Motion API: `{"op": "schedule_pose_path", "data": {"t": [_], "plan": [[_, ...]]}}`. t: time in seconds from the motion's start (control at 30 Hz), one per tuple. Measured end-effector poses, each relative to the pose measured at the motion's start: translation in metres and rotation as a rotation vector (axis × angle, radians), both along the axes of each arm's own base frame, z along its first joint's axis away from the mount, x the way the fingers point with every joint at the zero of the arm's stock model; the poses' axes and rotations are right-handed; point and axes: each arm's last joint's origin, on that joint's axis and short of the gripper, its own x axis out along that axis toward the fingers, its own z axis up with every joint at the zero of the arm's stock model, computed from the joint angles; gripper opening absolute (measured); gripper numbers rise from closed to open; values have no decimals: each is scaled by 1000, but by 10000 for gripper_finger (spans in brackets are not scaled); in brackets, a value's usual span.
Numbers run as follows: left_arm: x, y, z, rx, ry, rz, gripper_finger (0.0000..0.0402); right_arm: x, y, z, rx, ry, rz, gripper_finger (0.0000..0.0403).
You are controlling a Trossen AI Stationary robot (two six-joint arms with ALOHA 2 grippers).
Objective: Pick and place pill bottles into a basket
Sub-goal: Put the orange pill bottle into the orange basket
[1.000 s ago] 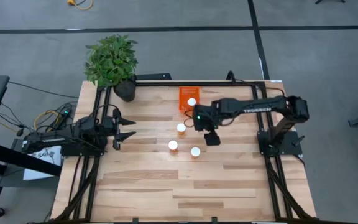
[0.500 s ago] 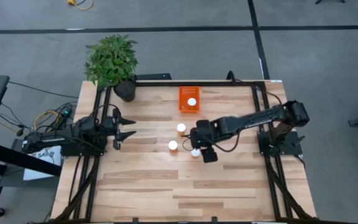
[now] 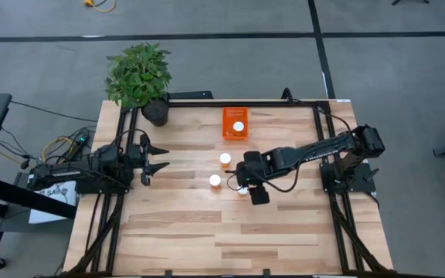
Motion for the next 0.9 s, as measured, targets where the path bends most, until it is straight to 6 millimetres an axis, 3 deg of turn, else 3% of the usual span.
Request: {"op": "schedule_pose_path", "data": {"t": [0.6,0.77,0.9], "plan": [[0,0,0,0,0,0,209,-1,-6,-1,-18,17,-11,250],[0,0,0,0,1,-1,209,2,-5,-14,-28,77,-10,250],[0,0,0,0,1,0,209,3,-2,-10,-25,43,-3,250]]}}
